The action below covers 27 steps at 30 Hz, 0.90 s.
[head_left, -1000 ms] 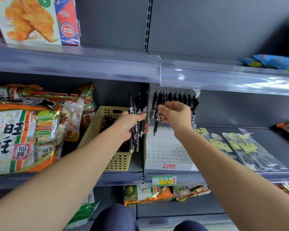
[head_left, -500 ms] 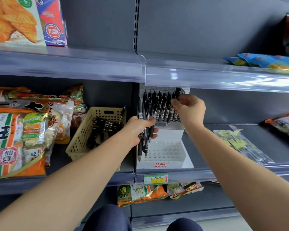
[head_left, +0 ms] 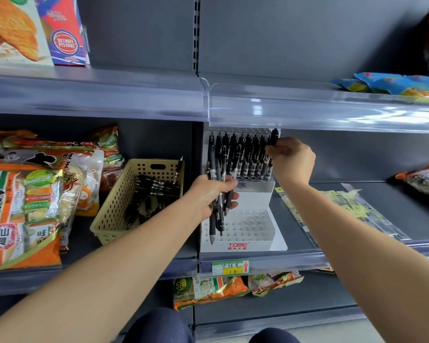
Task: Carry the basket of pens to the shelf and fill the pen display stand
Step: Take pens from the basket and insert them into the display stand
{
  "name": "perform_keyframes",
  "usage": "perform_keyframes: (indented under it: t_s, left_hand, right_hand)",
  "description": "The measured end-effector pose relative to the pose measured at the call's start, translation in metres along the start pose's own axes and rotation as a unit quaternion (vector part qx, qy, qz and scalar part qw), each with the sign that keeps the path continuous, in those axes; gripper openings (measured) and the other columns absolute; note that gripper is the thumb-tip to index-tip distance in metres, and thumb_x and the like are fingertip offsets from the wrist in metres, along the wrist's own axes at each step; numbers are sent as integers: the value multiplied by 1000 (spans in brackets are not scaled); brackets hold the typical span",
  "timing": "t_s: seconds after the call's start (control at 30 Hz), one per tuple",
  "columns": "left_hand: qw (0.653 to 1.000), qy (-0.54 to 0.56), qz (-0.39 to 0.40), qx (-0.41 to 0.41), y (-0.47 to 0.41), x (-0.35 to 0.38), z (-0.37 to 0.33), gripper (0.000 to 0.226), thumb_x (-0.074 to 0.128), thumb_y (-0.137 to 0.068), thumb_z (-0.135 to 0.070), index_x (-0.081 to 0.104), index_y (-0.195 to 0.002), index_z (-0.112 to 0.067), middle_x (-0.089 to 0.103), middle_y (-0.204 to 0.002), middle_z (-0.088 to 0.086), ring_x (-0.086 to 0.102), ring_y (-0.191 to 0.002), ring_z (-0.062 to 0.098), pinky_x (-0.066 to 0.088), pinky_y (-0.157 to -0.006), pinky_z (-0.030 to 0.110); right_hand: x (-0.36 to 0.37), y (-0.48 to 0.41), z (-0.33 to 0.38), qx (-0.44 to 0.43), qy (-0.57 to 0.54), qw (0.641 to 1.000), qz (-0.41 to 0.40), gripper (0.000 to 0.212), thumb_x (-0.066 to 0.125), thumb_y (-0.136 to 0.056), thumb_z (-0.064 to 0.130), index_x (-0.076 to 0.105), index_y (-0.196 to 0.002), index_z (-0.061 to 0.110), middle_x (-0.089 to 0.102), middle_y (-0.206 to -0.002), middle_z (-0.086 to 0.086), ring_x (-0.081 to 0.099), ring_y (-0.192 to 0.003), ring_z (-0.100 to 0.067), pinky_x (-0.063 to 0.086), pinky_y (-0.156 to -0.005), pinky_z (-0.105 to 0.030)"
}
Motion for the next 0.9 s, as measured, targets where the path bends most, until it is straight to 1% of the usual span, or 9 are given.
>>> perform_keyframes:
  t_s: [0.13,0.2,0.3,0.4,0.47,0.6,0.7,0.77,0.9]
  left_hand:
    - [1000,-6,-4,0,-3,-1,1,19,69,-82,3,60,-96,-4,64,-89,17,65,-60,23,56,-49,34]
    - [1000,-8,-7,-1,-4,-1,2,24,70,-81,3,59,-102,-2,64,-90,16,66,-61,23,57,-49,34]
    - [1000,-9,-6,-2,-5,-1,3,25,70,-81,3,59,-103,-2,64,-89,17,66,-62,23,57,-50,34]
    - [1000,-13,-8,0,-6,-2,3,29,70,-81,3,58,-108,0,64,-88,16,66,-62,23,57,-49,34]
    - [1000,-16,-6,1,-6,-2,3,29,70,-81,3,58,-107,-1,65,-88,16,66,-62,22,57,-50,34]
    - [1000,-18,-7,3,-8,-4,3,29,69,-82,3,59,-108,1,65,-84,14,66,-62,22,59,-52,35]
    - [1000,-19,-5,5,-10,-5,2,25,69,-82,3,59,-105,-1,64,-83,14,65,-63,23,58,-51,34]
    - [1000,-21,-4,5,-10,-5,2,23,69,-82,3,59,-101,-2,64,-83,14,65,-63,23,58,-51,34]
    - [1000,-21,-1,5,-11,-4,4,17,69,-82,4,60,-94,-4,65,-81,13,65,-62,22,58,-51,33]
  right_hand:
    - [4,1,-6,7,23,1000,12,16,71,-82,19,73,-97,13,73,-85,-5,62,-77,-17,43,-71,-21]
    - [6,2,-9,15,31,999,14,17,71,-82,18,72,-98,13,73,-85,-6,63,-78,-19,42,-71,-22]
    - [7,4,-10,20,51,998,15,18,72,-81,19,69,-98,15,73,-84,-4,63,-82,-21,40,-70,-22]
    - [9,6,-10,25,109,993,23,10,71,-81,25,72,-89,18,72,-83,-5,63,-80,-25,43,-67,-25]
    - [11,7,-14,31,149,988,33,12,71,-81,29,73,-82,18,72,-82,-8,64,-78,-29,44,-64,-27]
    - [14,7,-22,52,187,980,49,22,70,-82,36,75,-82,14,71,-81,-10,62,-73,-30,48,-64,-29]
    - [17,7,-25,64,193,978,52,25,69,-82,38,74,-78,14,69,-73,-9,58,-66,-27,44,-59,-26]
    - [18,7,-26,66,193,977,56,26,69,-82,38,73,-75,14,66,-69,-8,59,-66,-28,39,-58,-25]
    - [18,8,-26,61,192,978,55,27,69,-83,37,73,-79,10,70,-76,-10,56,-65,-28,41,-58,-26]
Point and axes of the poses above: each hand's wrist, its own y-axis away from the middle knuckle, its own x-axis out of the palm, z = x × y, the point moved 6 cm from there along -y, towards the middle knuckle
